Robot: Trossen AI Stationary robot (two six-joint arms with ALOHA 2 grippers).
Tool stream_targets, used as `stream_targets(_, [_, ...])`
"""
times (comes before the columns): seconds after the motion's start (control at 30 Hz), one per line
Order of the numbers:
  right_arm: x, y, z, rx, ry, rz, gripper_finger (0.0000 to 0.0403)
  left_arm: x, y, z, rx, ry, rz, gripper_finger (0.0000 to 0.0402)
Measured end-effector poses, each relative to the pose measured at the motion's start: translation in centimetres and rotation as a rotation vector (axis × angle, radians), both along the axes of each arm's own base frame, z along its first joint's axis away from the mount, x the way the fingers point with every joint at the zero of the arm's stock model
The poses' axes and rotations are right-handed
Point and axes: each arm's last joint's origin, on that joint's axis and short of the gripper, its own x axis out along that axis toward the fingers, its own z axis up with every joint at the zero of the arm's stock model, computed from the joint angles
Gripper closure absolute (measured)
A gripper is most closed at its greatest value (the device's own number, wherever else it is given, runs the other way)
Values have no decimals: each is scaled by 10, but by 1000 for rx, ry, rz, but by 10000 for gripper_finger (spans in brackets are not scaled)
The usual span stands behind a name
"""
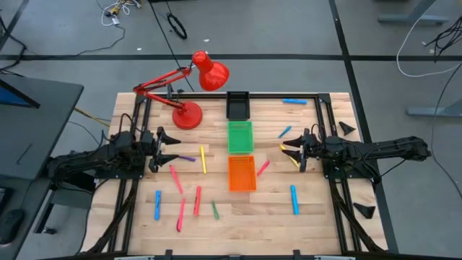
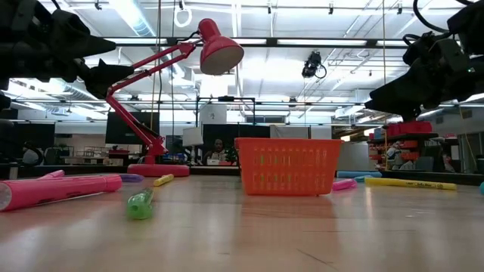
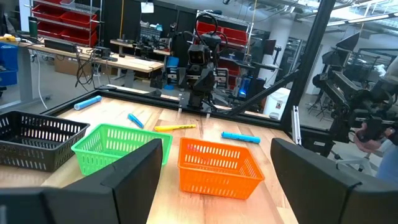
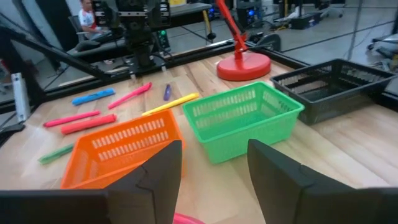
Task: Pick & Place Markers
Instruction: Put the left yellow pen into the orange bin
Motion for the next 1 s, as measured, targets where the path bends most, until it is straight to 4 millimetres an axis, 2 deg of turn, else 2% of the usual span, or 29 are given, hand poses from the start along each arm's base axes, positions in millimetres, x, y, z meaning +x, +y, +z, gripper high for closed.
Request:
stream_targets(0.37, [-1,0,1,130,6,-43,218,0,0,0,0,0,0,94])
stream_targets(0.5, [-3,-1,19,131,74,-63,218,0,0,0,0,0,0,94])
stream_targets(0.67, [-5,-4,47,96,95,-183,218,0,0,0,0,0,0,94])
stream_targets(0.87, [-5,-6,71,323,-41,-281,218,0,0,0,0,0,0,94])
stream_targets(1.0, [-6,-6,87,422,-66,-306,218,0,0,0,0,0,0,94])
